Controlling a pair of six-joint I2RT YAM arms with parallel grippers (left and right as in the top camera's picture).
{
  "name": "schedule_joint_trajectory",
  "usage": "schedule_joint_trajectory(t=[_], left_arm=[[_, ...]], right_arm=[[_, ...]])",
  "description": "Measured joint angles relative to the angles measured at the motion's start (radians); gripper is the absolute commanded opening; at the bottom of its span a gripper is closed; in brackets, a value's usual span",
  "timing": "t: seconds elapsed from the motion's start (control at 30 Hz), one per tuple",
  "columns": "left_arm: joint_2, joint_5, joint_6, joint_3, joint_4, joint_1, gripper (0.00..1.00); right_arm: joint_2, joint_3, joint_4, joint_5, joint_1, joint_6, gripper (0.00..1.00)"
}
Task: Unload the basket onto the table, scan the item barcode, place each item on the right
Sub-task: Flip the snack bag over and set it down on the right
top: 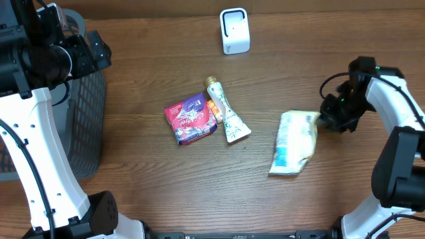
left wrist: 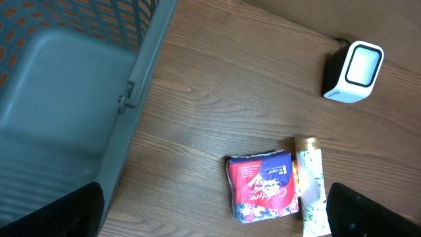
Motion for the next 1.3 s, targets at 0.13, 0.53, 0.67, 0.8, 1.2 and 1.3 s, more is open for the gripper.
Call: schedule_joint_trajectory(t=[0.13,0.53,0.67,0.8,1.2,1.3], left_arm=[[0.0,0.0,0.0,0.0,0.0,0.0,1.0],[0.0,0.0,0.0,0.0,0.0,0.0,1.0],[0.0,0.0,0.0,0.0,0.0,0.0,1.0],[0.0,0.0,0.0,0.0,-0.001,0.0,1.0],[0.0,0.0,0.0,0.0,0.0,0.0,1.0],[0.0,0.0,0.0,0.0,0.0,0.0,1.0]], right_arm=[[0.002,0.135,-0.141,0.117,0.005,0.001,0.4],[0.002,0.192,-0.301,0.067,0.032,-0.088,0.17],[0.002,0.046,-0.181,0.044,0.06,-0.091,0.04],[0.002,-0.123,0.036,0.014,0.104,-0.07,0.04],[-0.016,-0.161,0.076,0.064,0.195,0.105,0.05],[0.001,-0.042,-0.039,0.084,0.195,0.093,0.07]])
